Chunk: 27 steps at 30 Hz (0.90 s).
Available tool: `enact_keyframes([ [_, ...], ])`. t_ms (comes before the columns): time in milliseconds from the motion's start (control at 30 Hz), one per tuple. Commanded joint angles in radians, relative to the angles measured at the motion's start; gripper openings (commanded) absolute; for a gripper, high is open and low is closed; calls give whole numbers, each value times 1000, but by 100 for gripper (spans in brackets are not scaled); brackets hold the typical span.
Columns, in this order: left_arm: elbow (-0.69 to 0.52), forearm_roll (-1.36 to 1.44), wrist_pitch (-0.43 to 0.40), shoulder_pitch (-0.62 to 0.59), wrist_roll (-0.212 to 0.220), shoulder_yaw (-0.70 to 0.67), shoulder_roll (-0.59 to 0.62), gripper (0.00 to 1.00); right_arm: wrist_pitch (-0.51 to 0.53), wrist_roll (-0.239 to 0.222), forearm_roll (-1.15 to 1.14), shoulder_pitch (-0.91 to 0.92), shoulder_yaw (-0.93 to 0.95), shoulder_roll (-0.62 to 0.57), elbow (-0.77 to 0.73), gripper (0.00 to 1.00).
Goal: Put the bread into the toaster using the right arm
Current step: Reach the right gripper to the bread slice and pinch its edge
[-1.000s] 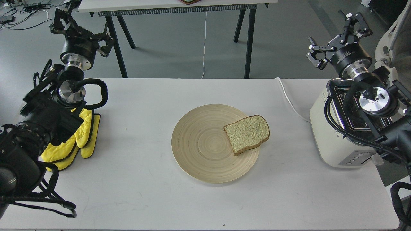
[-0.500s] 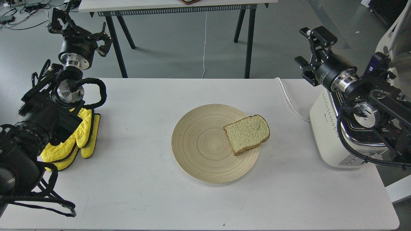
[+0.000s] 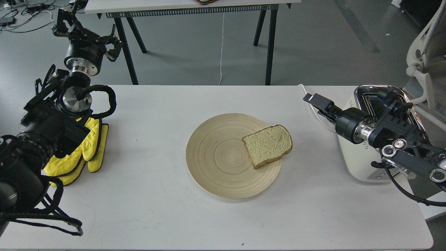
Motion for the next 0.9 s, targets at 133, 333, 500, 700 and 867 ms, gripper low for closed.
enact_keyframes([
  [133,0,0,0,0,0,0,-1,100,-5,-14,-3,-39,-23,77,-46,74],
  [333,0,0,0,0,0,0,-1,100,-7,-14,-2,-38,-95,107,-81,68],
  [500,0,0,0,0,0,0,-1,100,-7,-14,-2,-38,-93,134,-81,63],
  [700,0,0,0,0,0,0,-1,100,-7,-14,-2,-39,-98,175,-113,58],
  [867,0,0,0,0,0,0,-1,100,-7,-14,-2,-41,-113,184,-124,56],
])
